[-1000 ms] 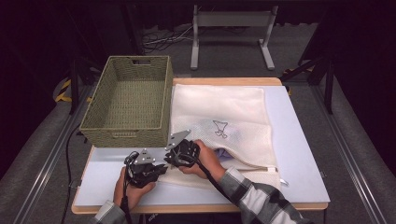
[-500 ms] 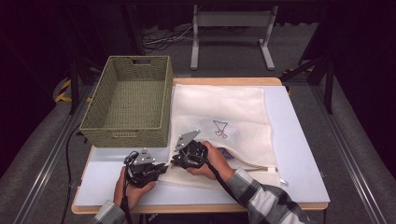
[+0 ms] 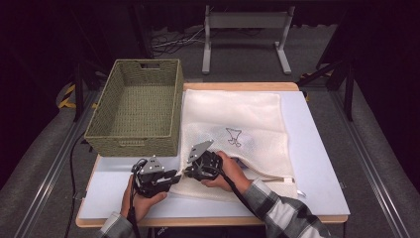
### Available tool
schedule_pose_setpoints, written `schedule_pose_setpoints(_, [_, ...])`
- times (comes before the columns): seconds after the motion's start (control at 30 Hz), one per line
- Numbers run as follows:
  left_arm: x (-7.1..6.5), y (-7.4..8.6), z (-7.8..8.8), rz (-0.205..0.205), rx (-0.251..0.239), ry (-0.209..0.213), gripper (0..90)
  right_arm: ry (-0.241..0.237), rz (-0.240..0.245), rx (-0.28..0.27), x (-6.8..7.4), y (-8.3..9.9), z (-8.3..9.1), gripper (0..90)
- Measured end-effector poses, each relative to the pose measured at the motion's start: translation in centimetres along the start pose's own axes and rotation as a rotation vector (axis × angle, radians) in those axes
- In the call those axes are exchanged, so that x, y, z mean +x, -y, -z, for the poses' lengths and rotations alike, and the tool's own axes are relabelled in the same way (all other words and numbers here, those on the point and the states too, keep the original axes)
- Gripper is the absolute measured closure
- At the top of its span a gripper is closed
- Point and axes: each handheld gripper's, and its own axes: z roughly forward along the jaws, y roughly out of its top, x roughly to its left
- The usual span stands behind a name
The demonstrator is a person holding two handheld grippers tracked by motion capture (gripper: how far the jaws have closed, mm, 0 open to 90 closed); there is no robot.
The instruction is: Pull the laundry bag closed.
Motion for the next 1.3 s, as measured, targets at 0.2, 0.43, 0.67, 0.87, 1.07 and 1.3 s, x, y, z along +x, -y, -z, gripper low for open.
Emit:
schedule_pose_setpoints(0.2, [0.5,-0.7,-0.6,-0.011,0.047,0.035,75.8,0.007,0.025,-0.01,0.1,0.1,0.2,81.6])
schedule_pose_setpoints(0.43, [0.1,-1.1,-0.7,-0.028,0.051,0.018,83.7,0.014,0.023,-0.007,0.1,0.3,0.1,81.3])
schedule_pose_setpoints(0.67, [-0.2,-0.9,0.0,-0.037,0.001,-0.02,84.1,0.005,0.019,0.005,0.0,0.5,0.1,75.3])
schedule_pose_setpoints(0.87, [-0.3,-0.9,-0.1,-0.056,0.003,-0.028,83.9,-0.032,0.021,-0.001,-0.1,0.4,0.1,69.6])
schedule_pose_setpoints(1.07, [-0.5,-0.8,-0.1,-0.069,0.004,-0.032,83.9,-0.041,-0.004,-0.025,-0.5,0.4,0.0,73.4])
schedule_pose_setpoints(1.3, [-0.3,-0.8,-0.1,-0.065,-0.001,-0.033,83.4,-0.007,0.007,-0.018,-0.4,0.3,-0.2,81.8])
